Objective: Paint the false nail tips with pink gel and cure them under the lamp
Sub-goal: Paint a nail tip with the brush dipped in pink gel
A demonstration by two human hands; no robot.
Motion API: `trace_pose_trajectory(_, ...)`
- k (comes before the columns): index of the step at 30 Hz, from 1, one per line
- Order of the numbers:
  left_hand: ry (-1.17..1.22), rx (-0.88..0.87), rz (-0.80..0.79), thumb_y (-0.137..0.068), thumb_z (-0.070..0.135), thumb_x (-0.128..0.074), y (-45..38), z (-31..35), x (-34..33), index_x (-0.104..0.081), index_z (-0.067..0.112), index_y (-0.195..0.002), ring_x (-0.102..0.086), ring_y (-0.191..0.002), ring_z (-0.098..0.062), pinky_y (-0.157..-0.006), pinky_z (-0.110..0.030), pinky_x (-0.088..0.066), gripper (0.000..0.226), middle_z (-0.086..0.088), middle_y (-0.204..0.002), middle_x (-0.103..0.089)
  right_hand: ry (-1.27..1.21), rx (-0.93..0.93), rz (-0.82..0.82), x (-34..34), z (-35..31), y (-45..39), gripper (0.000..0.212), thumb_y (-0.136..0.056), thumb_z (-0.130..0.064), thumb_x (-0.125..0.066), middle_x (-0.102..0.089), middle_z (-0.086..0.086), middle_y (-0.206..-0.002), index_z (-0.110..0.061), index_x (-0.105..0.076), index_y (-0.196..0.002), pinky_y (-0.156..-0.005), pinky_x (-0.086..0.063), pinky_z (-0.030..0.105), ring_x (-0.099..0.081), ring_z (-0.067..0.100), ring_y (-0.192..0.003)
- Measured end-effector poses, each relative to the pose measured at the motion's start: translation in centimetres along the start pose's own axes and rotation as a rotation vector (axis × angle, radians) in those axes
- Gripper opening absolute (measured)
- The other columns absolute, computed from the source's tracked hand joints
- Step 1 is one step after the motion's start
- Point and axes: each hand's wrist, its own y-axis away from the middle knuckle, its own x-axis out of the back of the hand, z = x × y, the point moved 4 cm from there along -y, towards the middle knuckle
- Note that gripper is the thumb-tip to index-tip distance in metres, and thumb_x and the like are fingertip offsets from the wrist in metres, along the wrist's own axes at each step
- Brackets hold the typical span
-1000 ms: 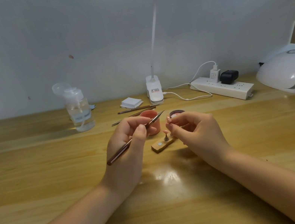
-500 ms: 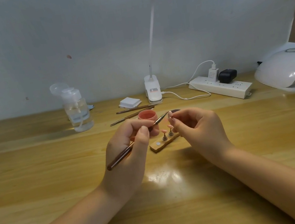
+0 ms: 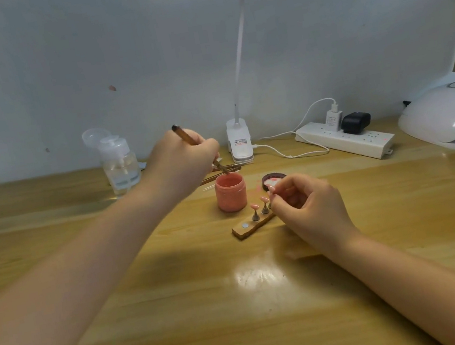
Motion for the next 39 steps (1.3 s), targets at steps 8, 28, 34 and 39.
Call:
trace_pose_trajectory(8,-0.174,0.180,-0.256,-0.082,0.019,-0.058,-3.1,-0.6,-2.9,-0.072,0.005,-0.095,-0.066,-0.090,-0.027,-0.077,-0.041,-0.053,0.024,-0.016,-0.098,-0.072,0.004,0.030,-0.035,-0.2,-0.1,0.1,0.006,-0.081,-0.008,-0.070,-0.064,-0.006,-0.067,-0.014,-0.070,-0.082,-0.060,-0.049,0.019,-0.059,0.002,-0.063)
trace_pose_trajectory(28,0.560,0.698,-0.143,-0.091,0.017,-0.047,0.2,-7.3,1.0,-0.064,0.017,-0.084,-0.039,-0.053,-0.009,-0.052,-0.022,-0.030,0.018,0.008,-0.048,-0.058,0.133,0.160,-0.074,-0.6,-0.7,0.3,0.002,-0.082,-0.015,-0.071,-0.067,-0.008,-0.072,-0.015,-0.072,-0.084,-0.058,-0.047,0.020,-0.060,0.005,-0.064)
trace_pose_trajectory(34,0.611,0.225,0.086,-0.093,0.017,-0.053,3.4,-4.6,0.4,-0.072,0.015,-0.085,-0.056,-0.058,-0.008,-0.057,-0.021,-0.042,0.020,0.003,-0.063,-0.070,0.057,0.161,0.002,0.0,-0.9,0.3,0.006,-0.082,-0.011,-0.072,-0.070,-0.003,-0.075,-0.011,-0.075,-0.088,-0.067,-0.053,0.028,-0.062,0.008,-0.067)
trace_pose_trajectory(39,0.396,-0.297,0.099,-0.093,0.018,-0.054,8.5,-1.7,-1.0,-0.071,0.025,-0.094,-0.069,-0.079,-0.001,-0.068,-0.009,-0.047,0.018,0.014,-0.081,-0.074,0.040,0.149,0.008,0.2,-0.7,0.3,0.009,-0.083,-0.012,-0.072,-0.072,0.002,-0.078,-0.011,-0.075,-0.091,-0.071,-0.055,0.039,-0.066,0.015,-0.071)
